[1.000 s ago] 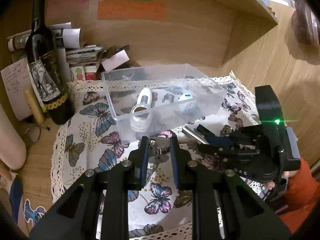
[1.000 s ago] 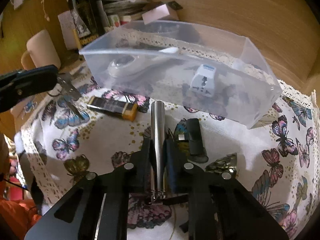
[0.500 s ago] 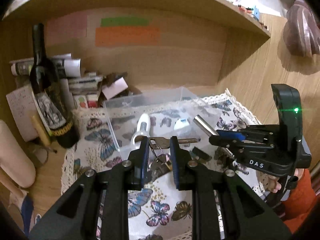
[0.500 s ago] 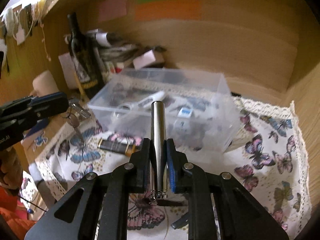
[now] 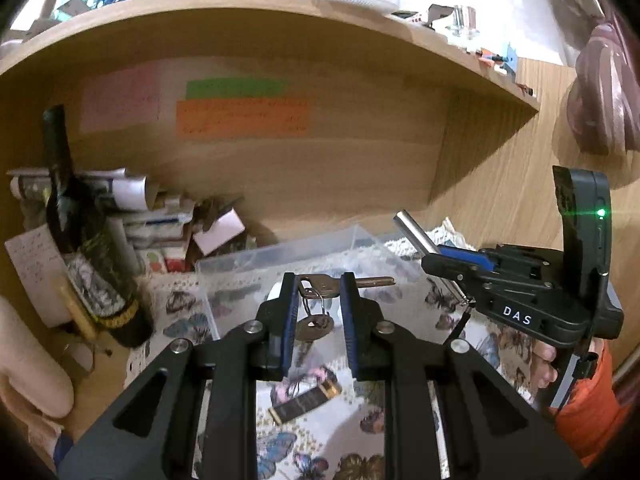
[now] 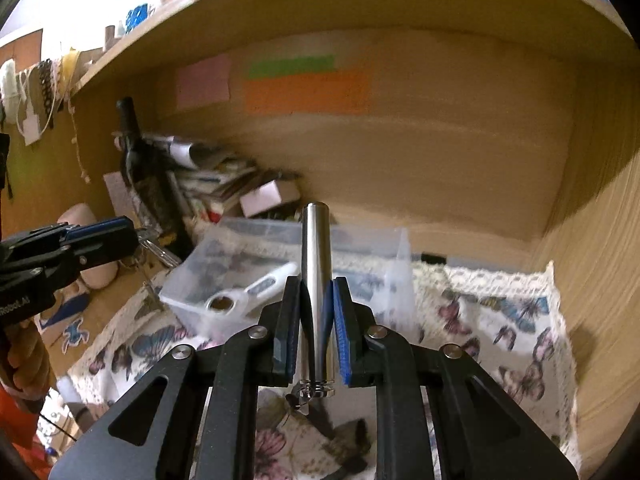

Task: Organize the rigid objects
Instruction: 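Carry the cylinder with the right gripper while the left gripper drops the keys into the box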

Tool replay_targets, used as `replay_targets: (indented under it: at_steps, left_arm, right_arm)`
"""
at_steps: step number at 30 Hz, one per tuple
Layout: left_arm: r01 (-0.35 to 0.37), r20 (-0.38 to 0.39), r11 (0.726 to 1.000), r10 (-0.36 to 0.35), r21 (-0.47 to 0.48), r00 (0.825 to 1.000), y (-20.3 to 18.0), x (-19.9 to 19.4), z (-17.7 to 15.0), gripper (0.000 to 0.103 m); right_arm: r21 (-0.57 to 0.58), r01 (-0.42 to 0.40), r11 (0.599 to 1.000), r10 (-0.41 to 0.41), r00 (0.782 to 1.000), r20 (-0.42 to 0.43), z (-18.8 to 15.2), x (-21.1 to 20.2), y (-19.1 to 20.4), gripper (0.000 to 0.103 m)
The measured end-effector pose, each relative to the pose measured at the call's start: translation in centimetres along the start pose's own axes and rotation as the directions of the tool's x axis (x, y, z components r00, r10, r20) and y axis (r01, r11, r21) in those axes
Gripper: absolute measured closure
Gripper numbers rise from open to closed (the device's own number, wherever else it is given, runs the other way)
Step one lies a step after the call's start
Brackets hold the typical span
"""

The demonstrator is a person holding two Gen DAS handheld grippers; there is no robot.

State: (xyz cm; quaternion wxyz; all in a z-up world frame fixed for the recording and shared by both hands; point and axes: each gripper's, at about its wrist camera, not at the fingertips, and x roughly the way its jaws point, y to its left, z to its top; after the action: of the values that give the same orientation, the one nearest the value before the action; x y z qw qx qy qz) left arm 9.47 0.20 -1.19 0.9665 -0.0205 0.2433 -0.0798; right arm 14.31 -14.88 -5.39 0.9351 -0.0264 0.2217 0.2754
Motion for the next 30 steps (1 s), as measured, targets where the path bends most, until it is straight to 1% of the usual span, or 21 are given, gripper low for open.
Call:
replay_targets:
  at_steps: [7, 10, 15, 19, 21, 22, 25, 28, 30]
  left_arm:
    - [0.006, -0.002, 1.000, -0.006, -0.008, 1.000, 0.3, 2.8, 1.8, 0.083]
    - [0.012, -0.024, 1.000, -0.012, -0.013, 1.000, 0.4, 4.4, 1.9, 0.083]
    - [0.016, -0.085, 0.999, -0.019, -0.036, 0.996, 1.0, 7.8, 1.4, 0.083]
    - [0.019, -0.153, 0.998, -0.027, -0.054, 0.988, 1.6, 10.4, 0.5, 0.083]
    - [0.020, -0.204, 0.998, -0.031, -0.057, 0.979, 1.8, 11.9, -0.3, 0.083]
    - [0.022, -0.238, 0.998, -0.036, -0.062, 0.971, 1.8, 12.8, -0.9, 0.083]
    - [0.027, -0.302, 0.997, -0.049, -0.077, 0.952, 2.0, 14.6, -2.0, 0.083]
    - [0.049, -0.332, 0.994, -0.077, -0.093, 0.940, 2.1, 15.3, -2.6, 0.083]
    - [0.043, -0.331, 0.995, -0.069, -0.085, 0.941, 1.9, 15.1, -2.5, 0.083]
  right_arm:
    - [-0.029, 0.044, 0.999, -0.042, 0.998, 0.052, 2.7, 0.4, -0.8, 0.089]
    - [-0.038, 0.059, 0.998, -0.057, 0.997, 0.044, 3.2, 1.6, -1.2, 0.089]
    - [-0.043, 0.062, 0.997, -0.064, 0.997, -0.033, 2.9, 5.4, -2.2, 0.089]
    - [-0.035, 0.066, 0.997, -0.070, 0.988, -0.134, 1.8, 9.2, -3.2, 0.089]
    - [-0.026, 0.080, 0.996, -0.083, 0.981, -0.178, 1.0, 10.6, -3.7, 0.089]
    - [-0.022, 0.079, 0.997, -0.082, 0.976, -0.200, 0.7, 11.3, -3.8, 0.089]
    - [-0.017, 0.078, 0.997, -0.080, 0.964, -0.254, -0.3, 12.7, -4.0, 0.089]
    - [-0.019, 0.065, 0.998, -0.067, 0.956, -0.287, -0.8, 13.4, -3.9, 0.089]
    - [-0.016, 0.061, 0.998, -0.064, 0.954, -0.293, -0.7, 13.4, -4.0, 0.088]
